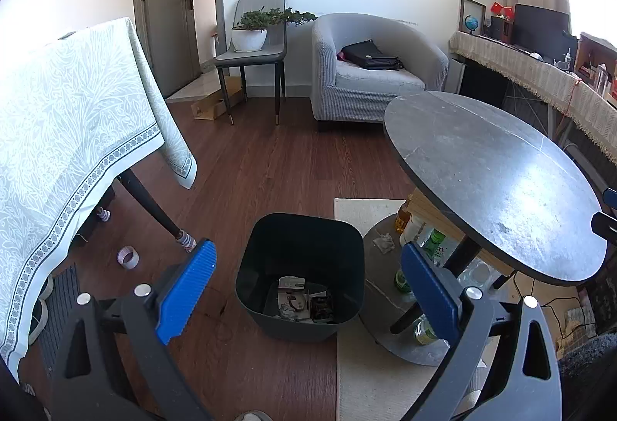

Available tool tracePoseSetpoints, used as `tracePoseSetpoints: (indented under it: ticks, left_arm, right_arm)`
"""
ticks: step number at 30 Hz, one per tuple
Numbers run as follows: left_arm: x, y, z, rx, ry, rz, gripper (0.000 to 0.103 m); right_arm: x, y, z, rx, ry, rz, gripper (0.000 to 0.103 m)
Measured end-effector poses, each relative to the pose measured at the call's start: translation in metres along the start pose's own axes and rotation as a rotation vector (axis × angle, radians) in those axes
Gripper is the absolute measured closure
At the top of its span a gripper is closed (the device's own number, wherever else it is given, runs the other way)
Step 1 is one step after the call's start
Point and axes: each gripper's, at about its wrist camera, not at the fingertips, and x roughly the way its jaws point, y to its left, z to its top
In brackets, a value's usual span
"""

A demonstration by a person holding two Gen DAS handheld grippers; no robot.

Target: Collect trash

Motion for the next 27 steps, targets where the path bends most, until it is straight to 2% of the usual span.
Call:
tracePoseSetpoints:
  ticks: [27]
  left_arm:
    - [0.0016, -0.0011, 0.0011, 0.0, 0.006, 0.001, 0.005]
  right_arm:
    - [0.0045, 0.0026, -0.0014, -0.011, 0.007, -0.005, 0.004]
